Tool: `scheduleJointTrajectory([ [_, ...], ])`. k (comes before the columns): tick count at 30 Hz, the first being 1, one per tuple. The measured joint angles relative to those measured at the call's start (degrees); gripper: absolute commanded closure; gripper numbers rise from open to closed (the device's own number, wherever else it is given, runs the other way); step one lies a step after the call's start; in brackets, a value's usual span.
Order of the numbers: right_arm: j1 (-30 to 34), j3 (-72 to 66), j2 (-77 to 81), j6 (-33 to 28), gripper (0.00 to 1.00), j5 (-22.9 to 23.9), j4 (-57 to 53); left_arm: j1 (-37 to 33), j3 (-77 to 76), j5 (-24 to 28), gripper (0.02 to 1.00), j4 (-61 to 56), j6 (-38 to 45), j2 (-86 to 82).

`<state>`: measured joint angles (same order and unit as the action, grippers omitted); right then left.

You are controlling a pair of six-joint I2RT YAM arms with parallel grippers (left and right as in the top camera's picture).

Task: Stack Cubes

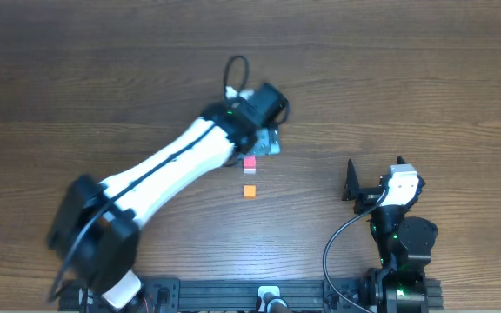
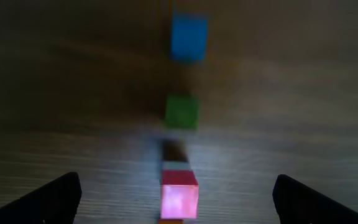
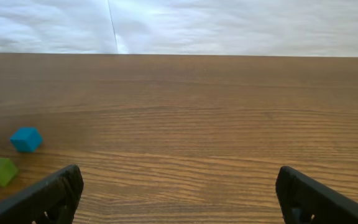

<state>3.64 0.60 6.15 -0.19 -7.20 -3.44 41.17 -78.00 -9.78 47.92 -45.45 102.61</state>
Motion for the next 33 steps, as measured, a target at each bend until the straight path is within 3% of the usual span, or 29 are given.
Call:
scheduleJointTrajectory([
  [12, 0.0, 0.0, 0.0, -0.1, 0.007, 0.0, 0.0, -3.6, -0.3, -3.7, 0.038, 2.6, 0.7, -15.9],
  [21, 0.0, 0.0, 0.0, -0.1, 0.009, 0.0, 0.0, 2.2, 3.6, 3.4, 0.051, 8.4, -0.7, -16.2],
  [33, 0.0, 0.0, 0.0, 0.0, 0.007, 0.0, 0.0, 12.1, 18.2, 5.6, 0.082, 2.3, -9.9, -16.2],
])
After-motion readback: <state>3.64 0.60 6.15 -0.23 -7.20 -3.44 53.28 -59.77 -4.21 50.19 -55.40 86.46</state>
